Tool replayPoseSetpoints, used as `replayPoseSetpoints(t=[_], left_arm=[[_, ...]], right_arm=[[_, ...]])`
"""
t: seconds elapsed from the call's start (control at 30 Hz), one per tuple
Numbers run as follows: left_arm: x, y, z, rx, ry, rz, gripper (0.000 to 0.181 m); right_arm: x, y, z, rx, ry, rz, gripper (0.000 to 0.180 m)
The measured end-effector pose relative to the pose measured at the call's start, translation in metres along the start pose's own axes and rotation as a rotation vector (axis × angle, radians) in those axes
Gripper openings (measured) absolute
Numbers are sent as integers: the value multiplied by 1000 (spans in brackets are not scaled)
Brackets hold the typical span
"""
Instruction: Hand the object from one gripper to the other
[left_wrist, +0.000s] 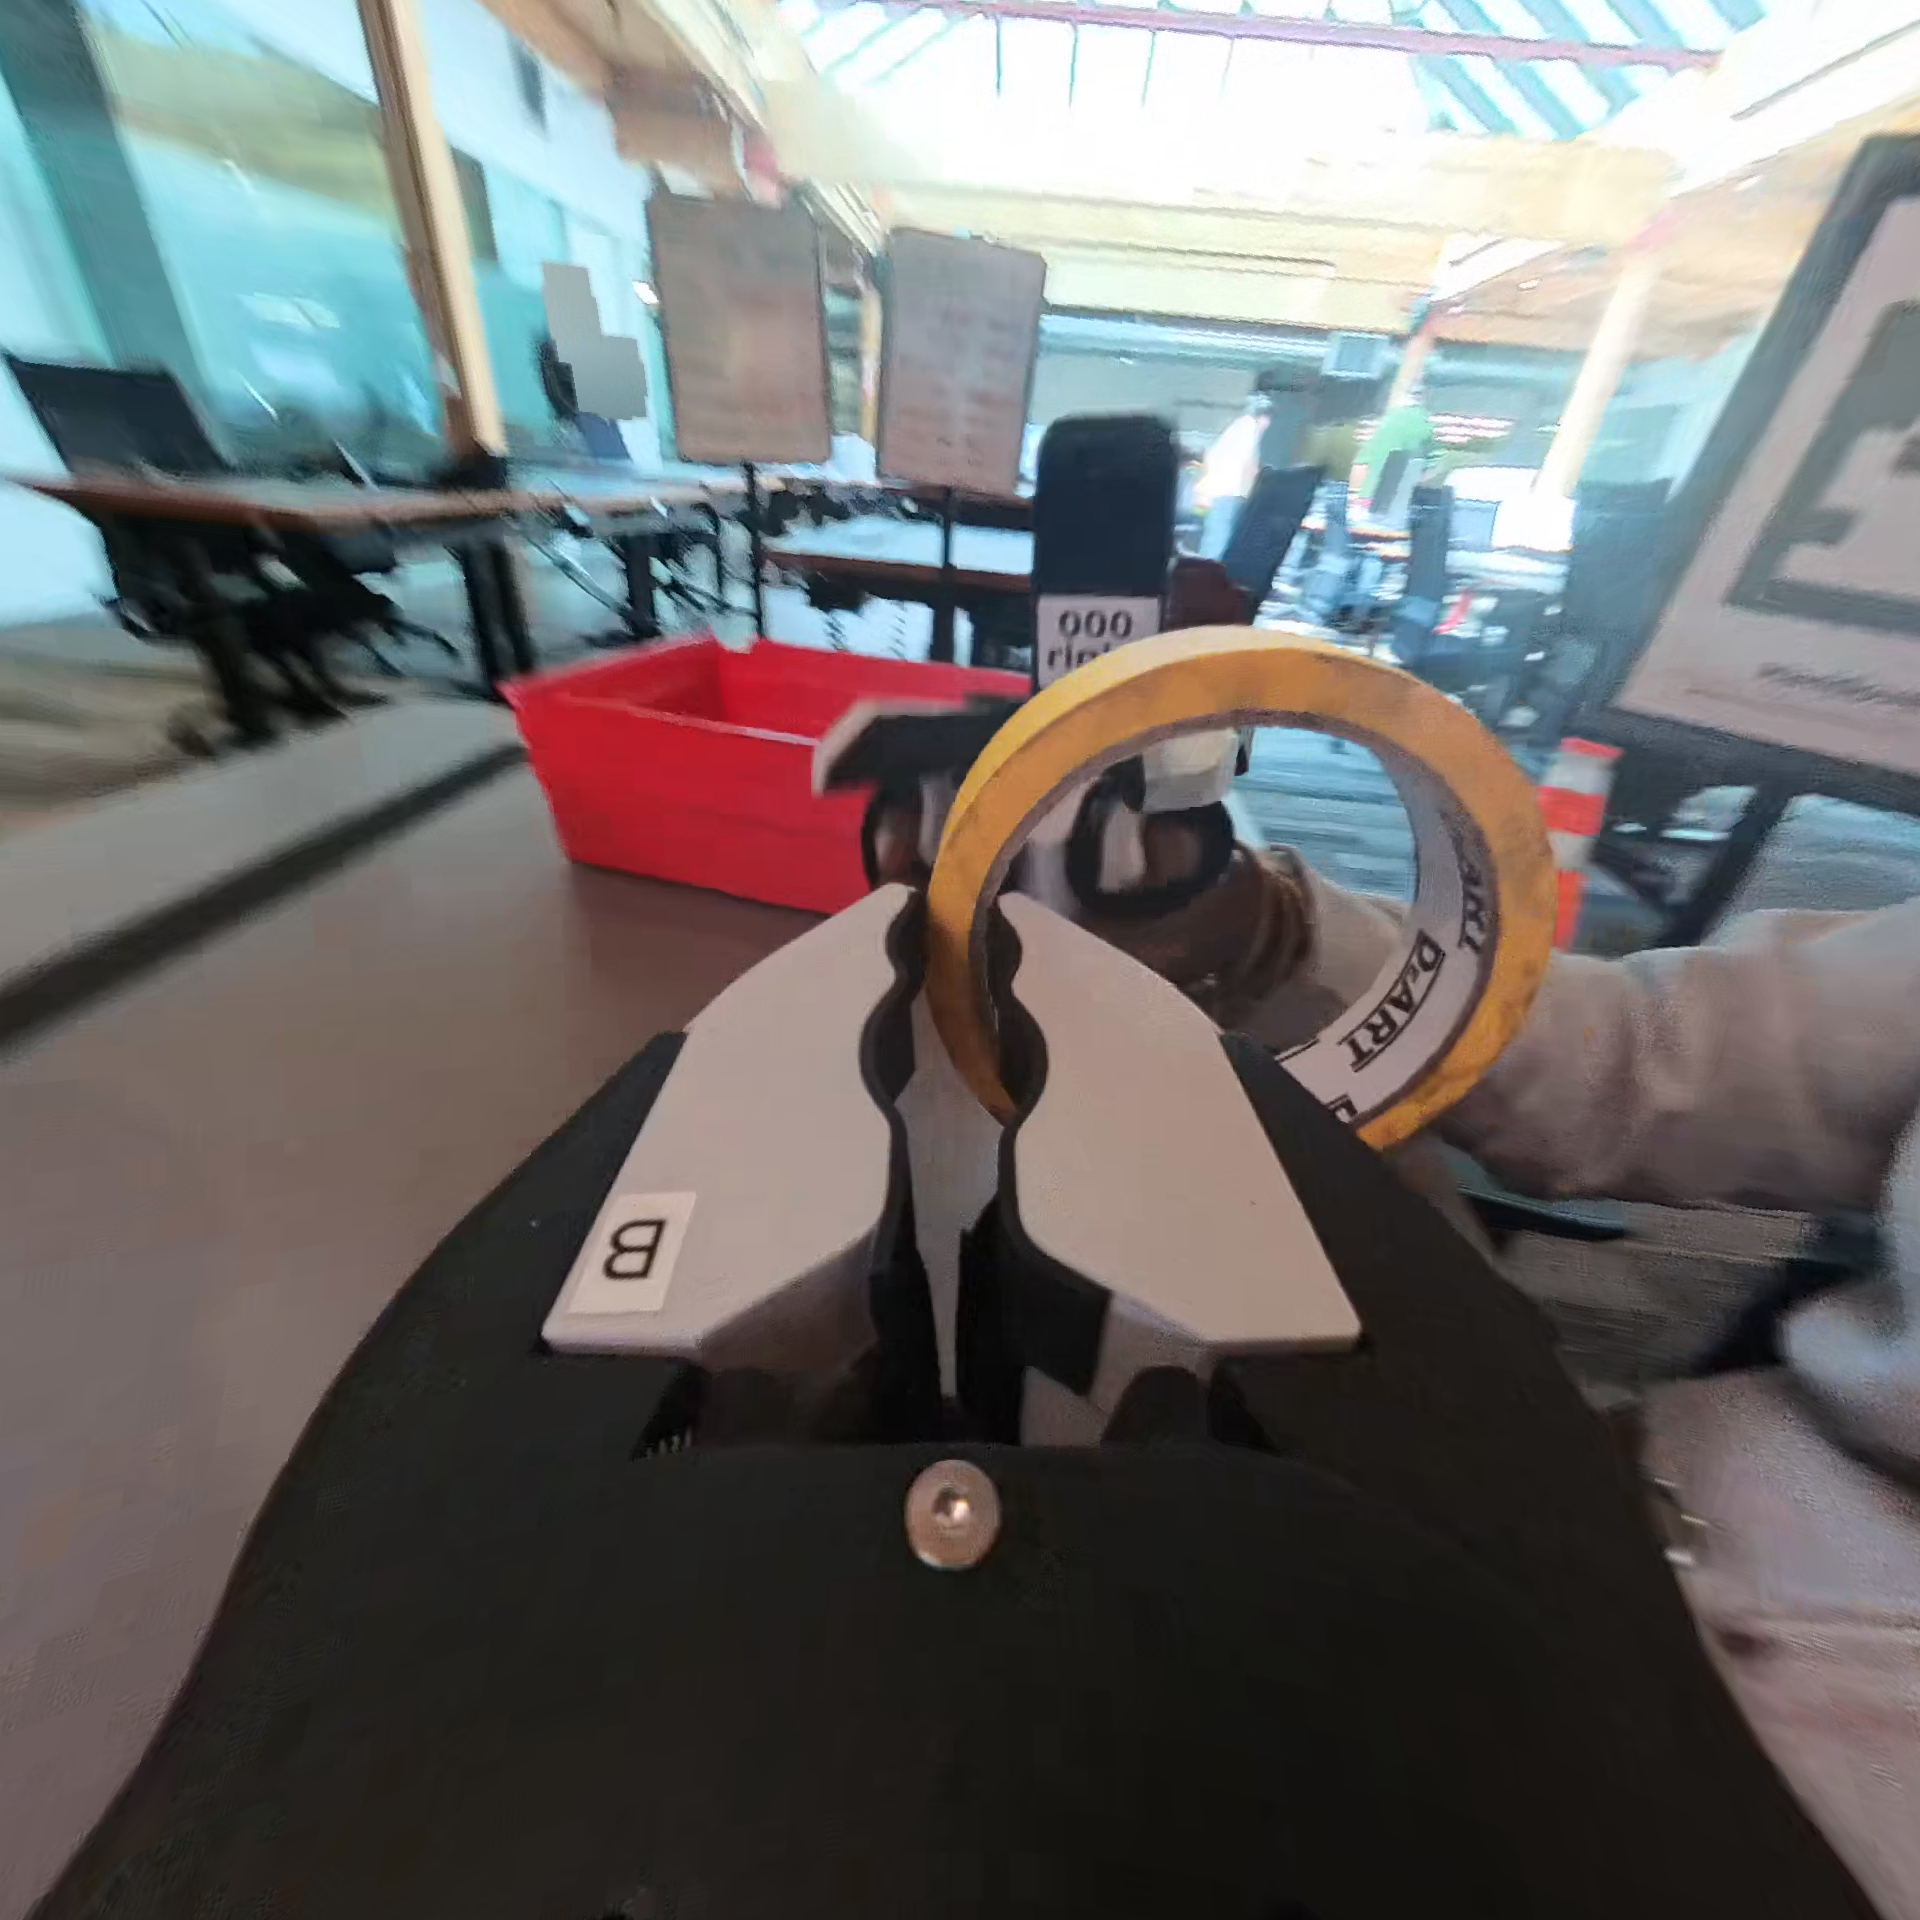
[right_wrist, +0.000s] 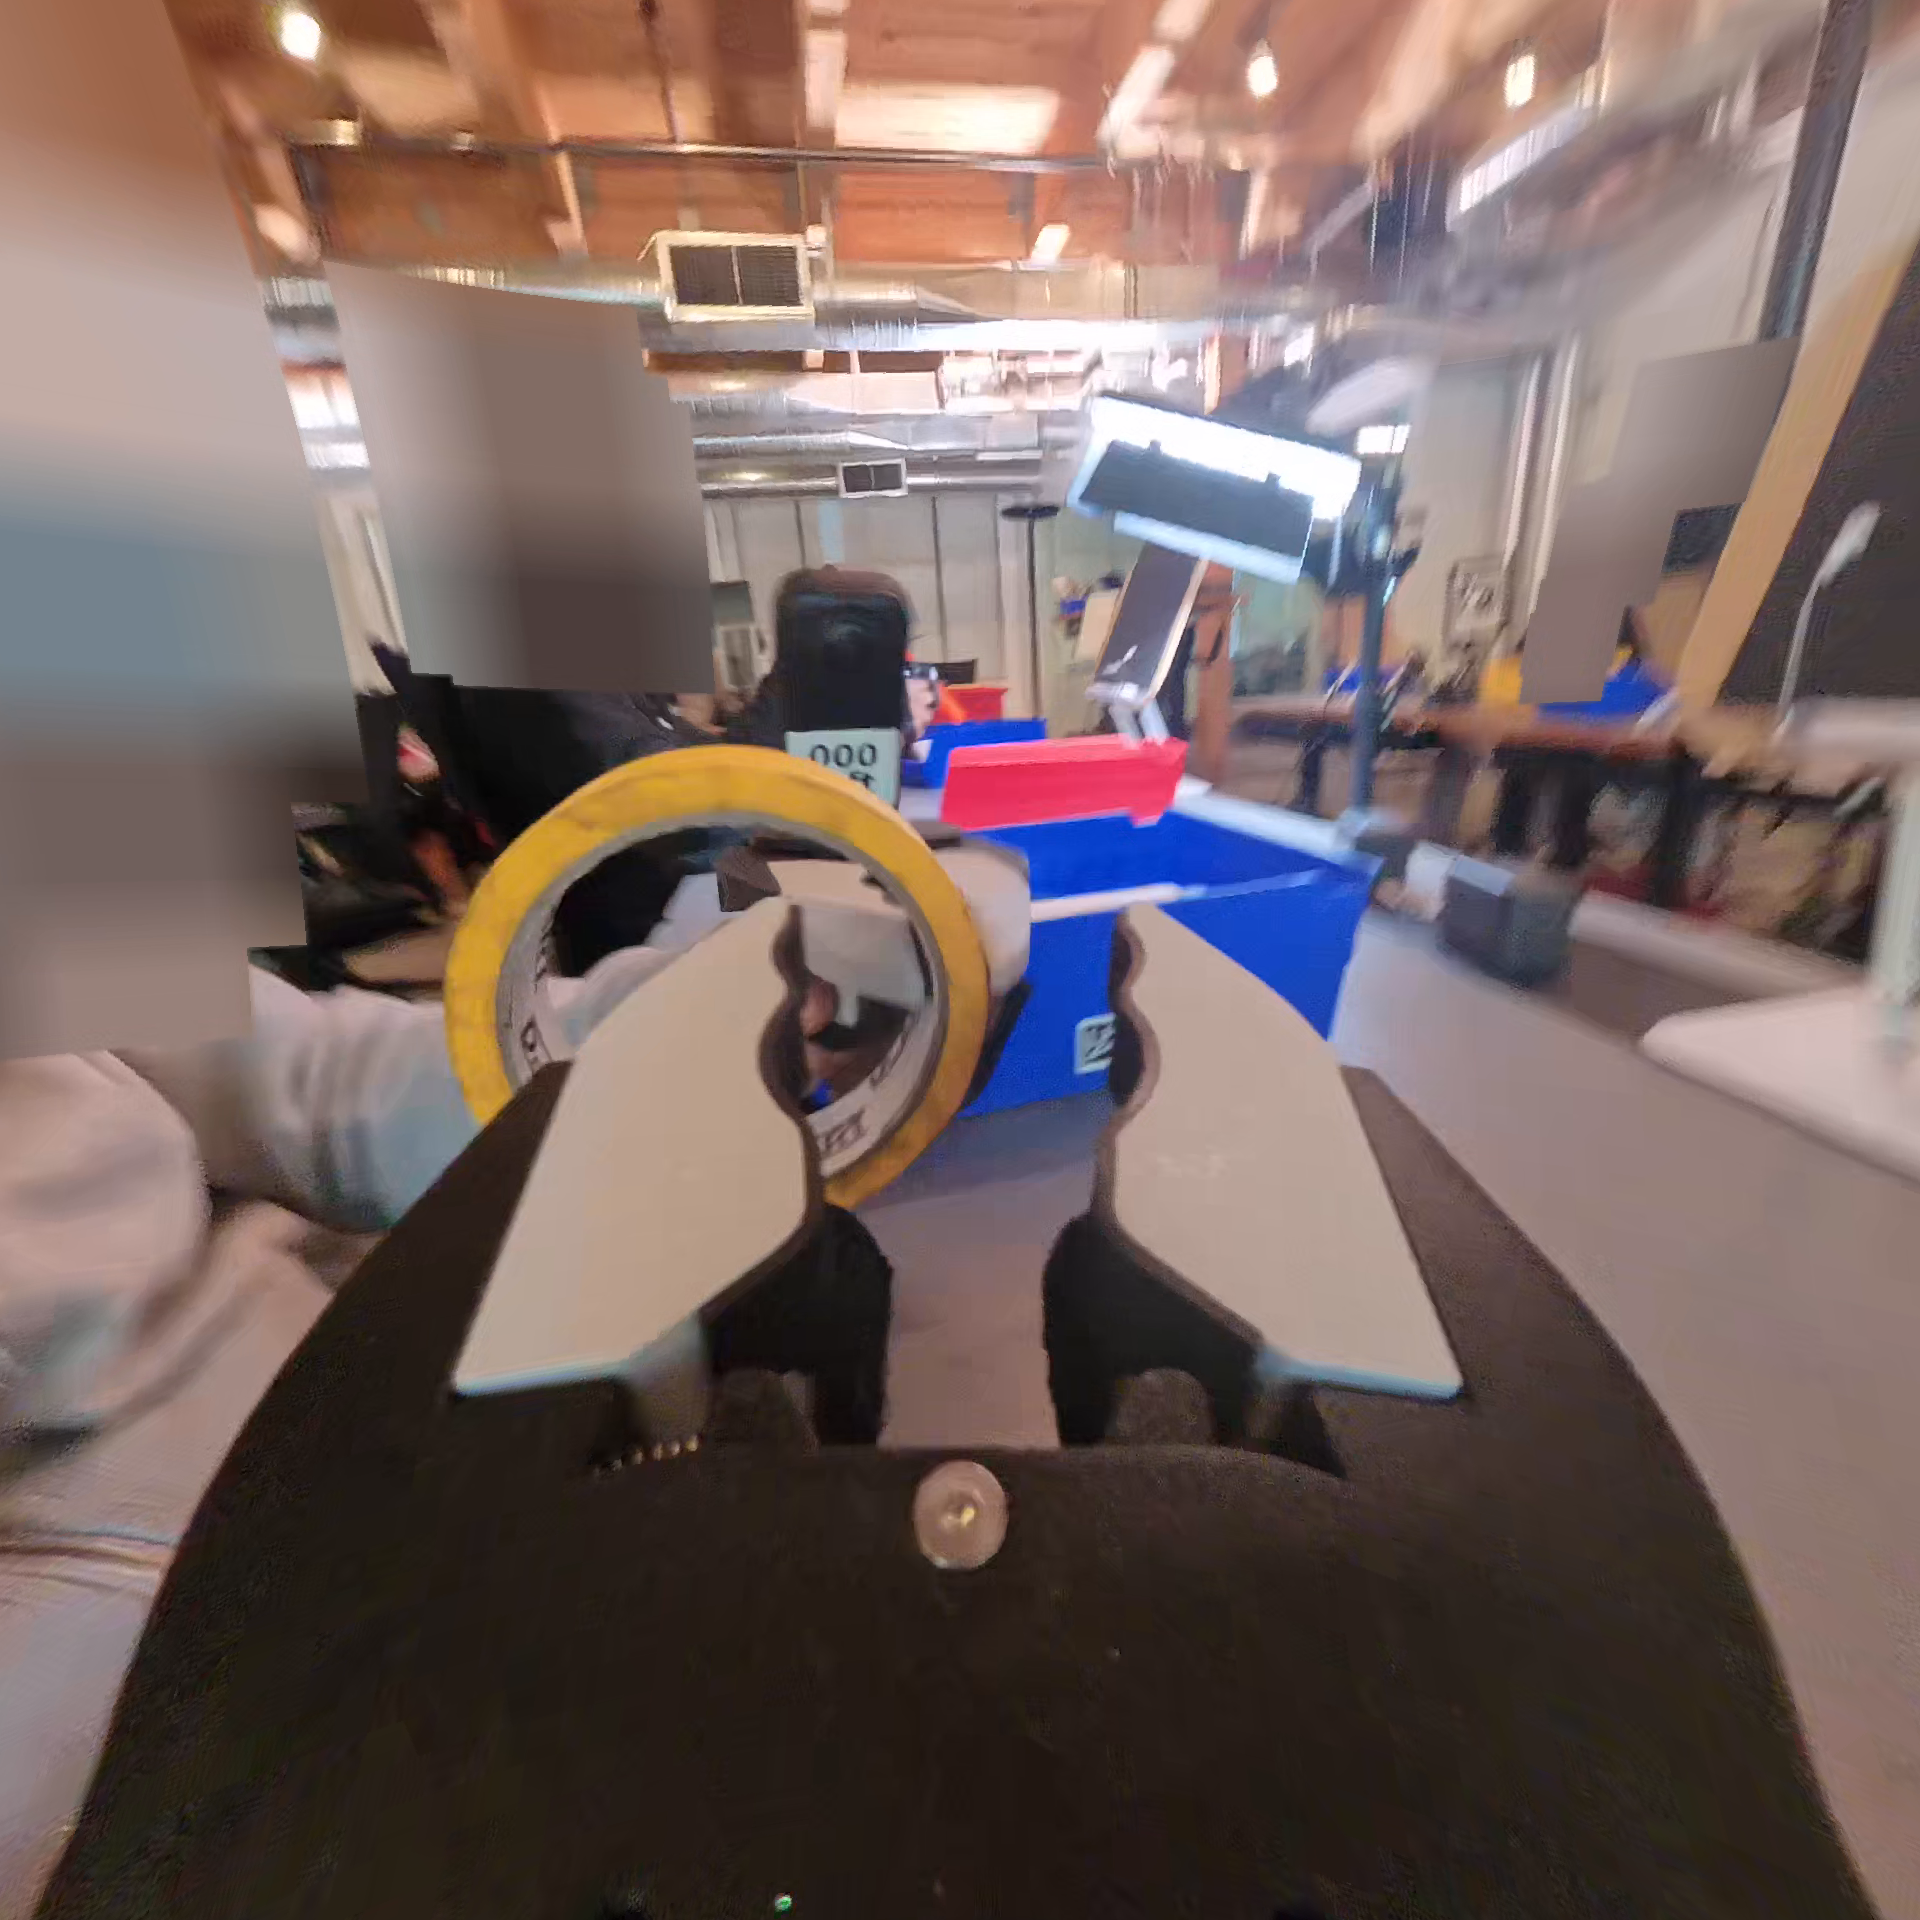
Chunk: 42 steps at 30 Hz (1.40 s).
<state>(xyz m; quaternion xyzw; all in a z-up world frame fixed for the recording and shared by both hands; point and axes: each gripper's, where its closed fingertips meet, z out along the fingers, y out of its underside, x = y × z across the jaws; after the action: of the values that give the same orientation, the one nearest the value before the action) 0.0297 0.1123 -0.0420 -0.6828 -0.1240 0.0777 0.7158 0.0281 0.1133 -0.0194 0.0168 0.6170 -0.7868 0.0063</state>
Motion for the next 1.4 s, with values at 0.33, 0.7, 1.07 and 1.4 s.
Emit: replayPoseSetpoints(t=[0.33,0.7,1.07,1.4], left_arm=[[4,-29,-9,134,-126,447,10],[12,-22,-3,100,-93,500,11],[6,-1,2,0,59,-120,45],[37,31,15,-177,282,-343,21]], right_arm=[[-12,41,10,-151,-249,700,45],[-20,49,10,-207,-268,606,10],[-8,18,3,-79,-100,30,10],[-25,10,3,-55,-117,-261,10]])
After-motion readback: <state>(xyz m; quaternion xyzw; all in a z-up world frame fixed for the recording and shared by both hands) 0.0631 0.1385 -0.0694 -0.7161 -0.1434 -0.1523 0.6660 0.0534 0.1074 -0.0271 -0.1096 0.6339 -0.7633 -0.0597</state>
